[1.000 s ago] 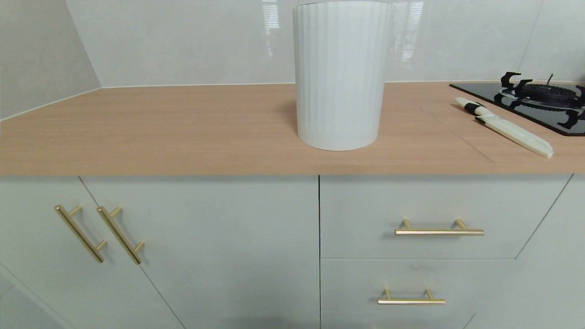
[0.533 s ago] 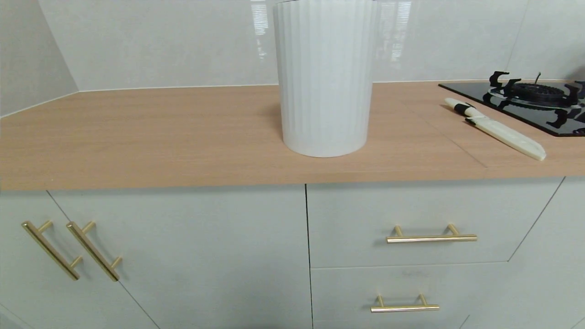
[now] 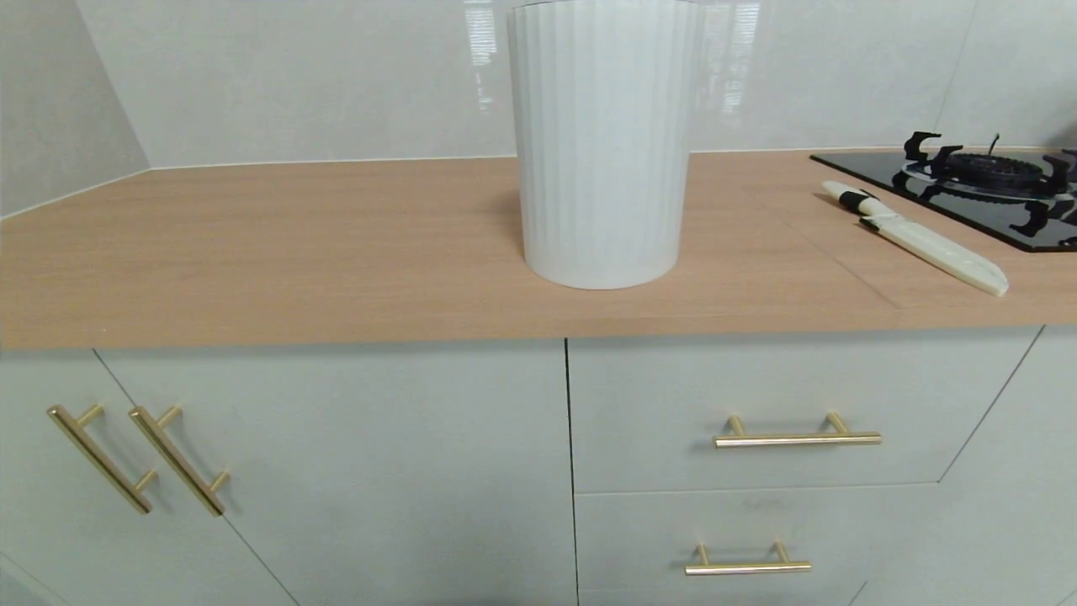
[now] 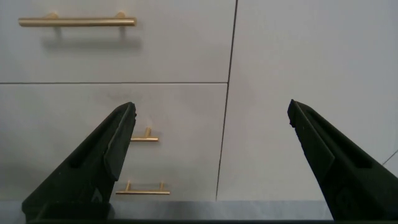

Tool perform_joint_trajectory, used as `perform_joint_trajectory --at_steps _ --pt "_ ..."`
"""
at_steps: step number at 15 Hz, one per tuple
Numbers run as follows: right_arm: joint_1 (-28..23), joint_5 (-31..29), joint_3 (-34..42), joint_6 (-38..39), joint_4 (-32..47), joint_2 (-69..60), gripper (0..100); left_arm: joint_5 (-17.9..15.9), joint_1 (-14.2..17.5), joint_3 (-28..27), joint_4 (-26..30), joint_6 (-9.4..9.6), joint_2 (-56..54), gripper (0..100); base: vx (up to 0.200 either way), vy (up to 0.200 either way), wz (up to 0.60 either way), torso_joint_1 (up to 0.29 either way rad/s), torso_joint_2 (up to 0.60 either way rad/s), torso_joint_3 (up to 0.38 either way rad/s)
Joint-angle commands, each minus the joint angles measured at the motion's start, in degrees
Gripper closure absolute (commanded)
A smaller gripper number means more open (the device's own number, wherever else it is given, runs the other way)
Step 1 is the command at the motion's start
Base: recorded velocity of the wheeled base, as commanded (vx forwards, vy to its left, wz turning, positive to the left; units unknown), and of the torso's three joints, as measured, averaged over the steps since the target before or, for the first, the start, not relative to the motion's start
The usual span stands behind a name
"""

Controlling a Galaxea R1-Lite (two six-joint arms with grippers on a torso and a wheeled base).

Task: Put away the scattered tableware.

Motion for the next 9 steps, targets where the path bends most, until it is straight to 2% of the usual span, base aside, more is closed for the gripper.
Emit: perform_joint_trajectory --at_steps 1,5,9 --pt "0.0 0.0 0.0 0.0 0.0 0.1 0 0.0 0.0 0.0 0.0 0.00 0.0 0 0.200 0.000 0.00 -0.002 0.00 0.012" --pt "0.0 0.0 0.0 0.0 0.0 0.1 0 0.0 0.0 0.0 0.0 -0.08 0.0 0 0.200 0.000 0.00 0.002 0.00 0.004" --pt "0.0 0.0 0.0 0.0 0.0 0.1 0 0.0 0.0 0.0 -0.1 -0.08 0.0 0 0.000 0.000 0.00 0.000 0.00 0.000"
